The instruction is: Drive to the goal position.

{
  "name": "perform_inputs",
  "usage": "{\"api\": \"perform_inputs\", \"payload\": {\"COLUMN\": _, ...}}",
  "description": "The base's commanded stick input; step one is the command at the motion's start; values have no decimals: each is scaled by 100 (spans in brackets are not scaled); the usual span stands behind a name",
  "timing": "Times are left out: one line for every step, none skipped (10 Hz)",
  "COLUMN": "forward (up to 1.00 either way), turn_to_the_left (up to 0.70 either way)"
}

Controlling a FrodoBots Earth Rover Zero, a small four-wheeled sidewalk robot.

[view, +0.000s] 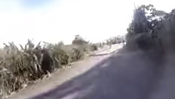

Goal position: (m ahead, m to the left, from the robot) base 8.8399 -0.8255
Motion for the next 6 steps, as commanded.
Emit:
{"api": "perform_inputs", "payload": {"forward": 85, "turn_to_the_left": -30}}
{"api": "perform_inputs", "payload": {"forward": 85, "turn_to_the_left": -33}}
{"api": "perform_inputs", "payload": {"forward": 85, "turn_to_the_left": -34}}
{"api": "perform_inputs", "payload": {"forward": 85, "turn_to_the_left": -34}}
{"api": "perform_inputs", "payload": {"forward": 85, "turn_to_the_left": -34}}
{"api": "perform_inputs", "payload": {"forward": 85, "turn_to_the_left": -34}}
